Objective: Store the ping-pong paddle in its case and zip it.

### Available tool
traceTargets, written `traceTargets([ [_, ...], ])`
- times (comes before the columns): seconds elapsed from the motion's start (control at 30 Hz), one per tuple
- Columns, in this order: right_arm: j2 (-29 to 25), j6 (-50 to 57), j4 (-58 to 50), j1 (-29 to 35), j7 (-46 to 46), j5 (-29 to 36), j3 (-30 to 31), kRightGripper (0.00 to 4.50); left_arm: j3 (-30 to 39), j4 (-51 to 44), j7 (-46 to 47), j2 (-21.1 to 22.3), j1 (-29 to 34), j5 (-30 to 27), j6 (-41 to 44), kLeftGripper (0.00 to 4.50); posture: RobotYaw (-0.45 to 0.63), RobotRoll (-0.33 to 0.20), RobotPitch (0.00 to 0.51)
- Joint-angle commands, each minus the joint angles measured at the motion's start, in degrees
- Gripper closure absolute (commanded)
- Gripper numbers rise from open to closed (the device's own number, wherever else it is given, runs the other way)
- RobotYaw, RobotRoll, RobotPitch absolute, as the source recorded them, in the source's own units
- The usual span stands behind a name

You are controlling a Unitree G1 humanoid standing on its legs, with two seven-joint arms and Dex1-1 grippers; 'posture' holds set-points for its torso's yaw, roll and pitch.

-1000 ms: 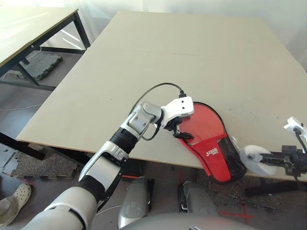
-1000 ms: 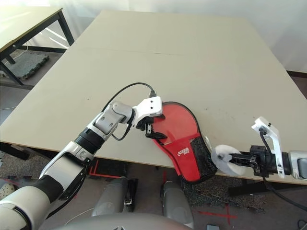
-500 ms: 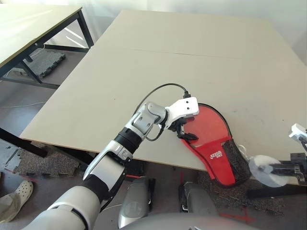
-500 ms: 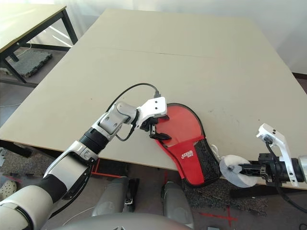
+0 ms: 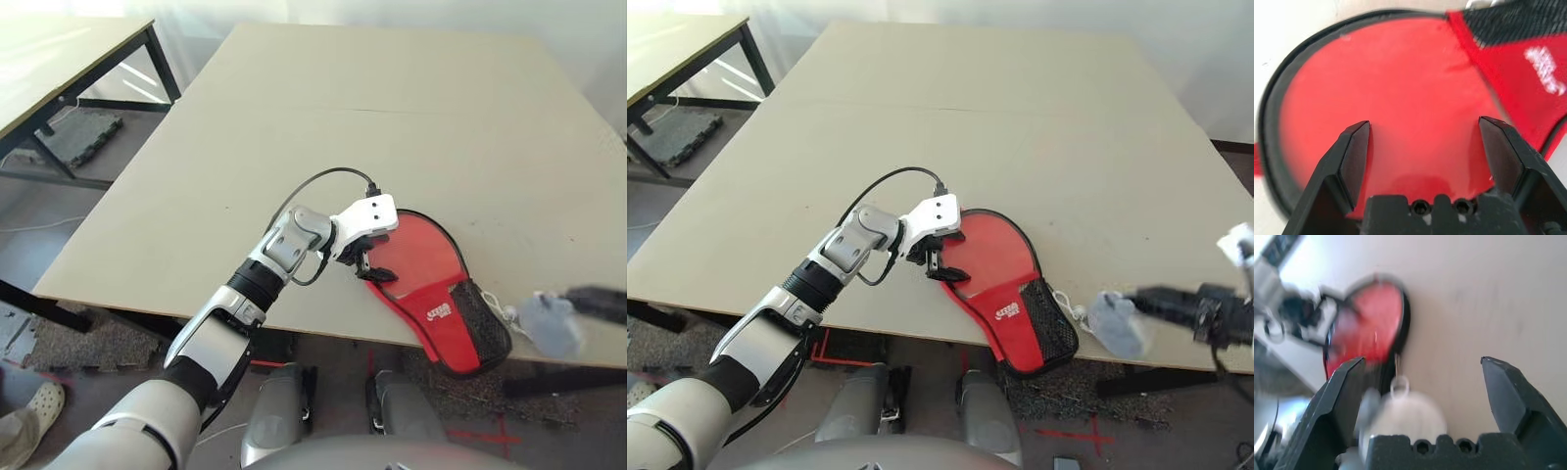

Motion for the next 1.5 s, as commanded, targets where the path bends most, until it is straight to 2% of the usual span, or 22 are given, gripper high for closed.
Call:
traceTargets([
  [0.03, 2.2, 1.4, 0.6, -2.7, -3.2, 2.1, -2.7, 0.02, 2.6, -3.8, 1.0, 0.5, 0.4, -2.6, 3.8, 0.00, 0.03, 0.000, 0.101],
  [0.2, 8.6, -9.4, 2.9, -10.3, -12.8, -2.5, -2.6, 0.02, 7.2, -8.0, 4.5, 2.2, 1.3, -5.2, 6.7, 0.00, 0.04, 0.000, 0.097],
  [0.4, 17.2, -23.6, 7.0, -16.2, -23.5, -10.7, 0.6, 0.02, 19.2, -11.3, 16.6, 3.6, 2.7, -8.5, 6.7, 0.00, 0.08, 0.000, 0.089],
  [0.53, 20.2, -34.9, 13.6, -20.8, -30.3, -15.2, 0.0, 0.02, 26.4, -12.0, 26.0, 3.6, 5.4, -9.0, 2.8, 0.00, 0.09, 0.000, 0.083],
  [0.63, 21.2, -42.5, 18.9, -23.5, -36.7, -19.8, 0.9, 0.02, 31.6, -11.4, 34.5, 2.9, 8.3, -8.5, -3.6, 0.00, 0.09, 0.000, 0.081],
  [0.77, 22.7, -50.5, 24.5, -25.7, -42.1, -22.5, 0.7, 0.02, 37.5, -10.8, 45.1, 2.1, 13.8, -8.0, -11.9, 0.00, 0.11, 0.000, 0.078],
  [0.87, 23.4, -55.2, 28.0, -26.8, -46.0, -25.2, 1.8, 0.02, 39.3, -7.8, 50.1, 3.0, 15.8, -6.7, -18.0, 0.00, 0.11, 0.000, 0.078],
  [1.07, 24.8, -60.6, 33.2, -28.8, -54.6, -28.4, 3.2, 0.02, 41.9, 2.1, 55.6, 5.5, 15.3, -6.8, -27.5, 0.00, 0.11, 0.000, 0.085],
  [1.33, 27.8, -62.6, 32.6, -26.1, -59.8, -29.8, 4.7, 0.02, 41.5, 9.0, 55.3, 8.0, 13.3, -7.7, -30.8, 0.00, 0.08, 0.000, 0.111],
  [1.5, 28.5, -62.2, 31.4, -24.0, -61.3, -29.3, 4.5, 0.02, 41.9, 12.2, 55.3, 9.1, 11.5, -7.8, -32.2, 0.00, 0.05, 0.000, 0.108],
])
